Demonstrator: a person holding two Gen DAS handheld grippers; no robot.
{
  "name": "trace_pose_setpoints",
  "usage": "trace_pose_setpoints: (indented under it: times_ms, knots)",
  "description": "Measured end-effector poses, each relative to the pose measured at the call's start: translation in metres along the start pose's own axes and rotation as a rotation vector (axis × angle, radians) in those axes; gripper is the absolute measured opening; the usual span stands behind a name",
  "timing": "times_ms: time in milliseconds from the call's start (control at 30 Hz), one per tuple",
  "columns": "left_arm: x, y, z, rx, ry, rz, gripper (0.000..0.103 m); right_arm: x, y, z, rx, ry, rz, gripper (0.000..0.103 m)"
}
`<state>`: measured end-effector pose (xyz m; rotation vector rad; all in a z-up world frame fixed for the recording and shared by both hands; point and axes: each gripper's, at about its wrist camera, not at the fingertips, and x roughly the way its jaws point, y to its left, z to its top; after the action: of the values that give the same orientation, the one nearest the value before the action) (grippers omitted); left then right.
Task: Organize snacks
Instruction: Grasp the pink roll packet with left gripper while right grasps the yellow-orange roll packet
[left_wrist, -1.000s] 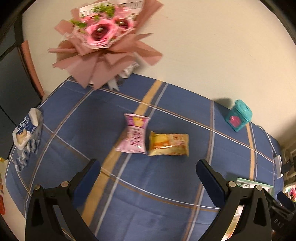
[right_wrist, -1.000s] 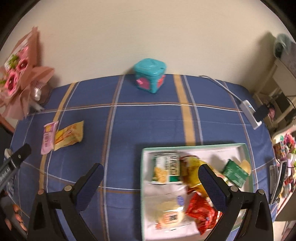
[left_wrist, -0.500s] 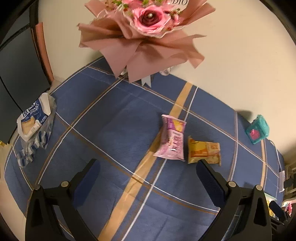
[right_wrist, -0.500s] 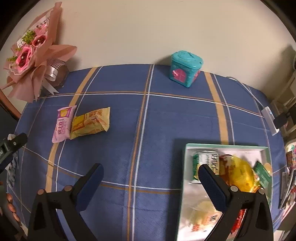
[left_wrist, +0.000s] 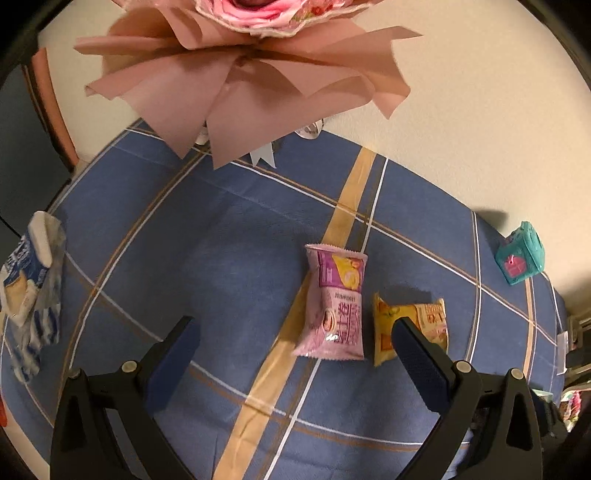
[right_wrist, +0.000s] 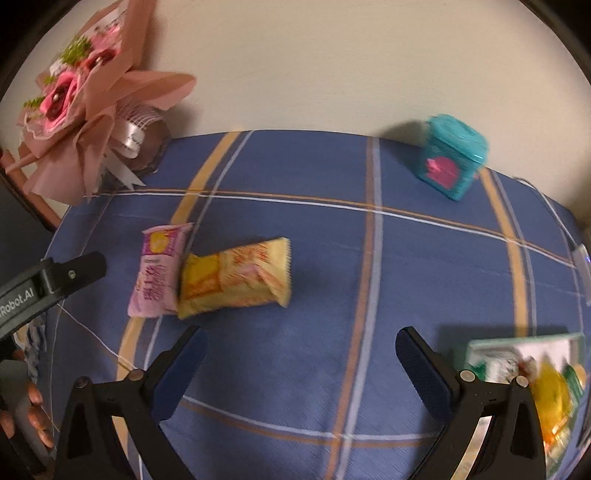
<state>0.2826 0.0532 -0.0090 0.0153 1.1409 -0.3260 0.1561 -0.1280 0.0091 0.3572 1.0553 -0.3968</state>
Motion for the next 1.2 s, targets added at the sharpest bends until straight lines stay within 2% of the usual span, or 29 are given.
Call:
trace_pose_setpoints:
  times_ms: [167,400,567,700,867,1000,1033,1133,1200]
  knots:
    - [0.018,-0.001,0.013,0.023,0.046,-0.021,0.103,0.025,0.026,0.013,-0.044,0.019,0.013,0.103]
    - [0.041,0.008,0.026,-0.002,0.092,-0.046,0.103,0.055,0.052,0.024,-0.081,0.035,0.03,0.103]
    - [0.049,0.011,0.03,0.002,0.105,-0.059,0.103,0.077,0.058,0.026,-0.082,0.056,-0.003,0.103]
    - [0.055,0.003,0.03,0.019,0.114,-0.065,0.103,0.088,0.052,0.026,-0.07,0.067,-0.017,0.103]
    - [0.066,-0.01,0.027,0.036,0.133,-0.064,0.103,0.093,0.027,0.027,-0.007,0.073,-0.03,0.103]
    - [0.073,-0.021,0.025,0.045,0.148,-0.071,0.102,0.093,0.006,0.028,0.031,0.079,-0.038,0.093]
    - [0.074,-0.025,0.024,0.052,0.149,-0.072,0.101,0.093,0.002,0.028,0.034,0.079,-0.038,0.091]
    - [0.078,-0.034,0.023,0.074,0.155,-0.065,0.083,0.091,-0.009,0.028,0.04,0.078,-0.031,0.084]
    - [0.083,-0.04,0.022,0.084,0.169,-0.055,0.076,0.09,-0.014,0.027,0.045,0.078,-0.023,0.08]
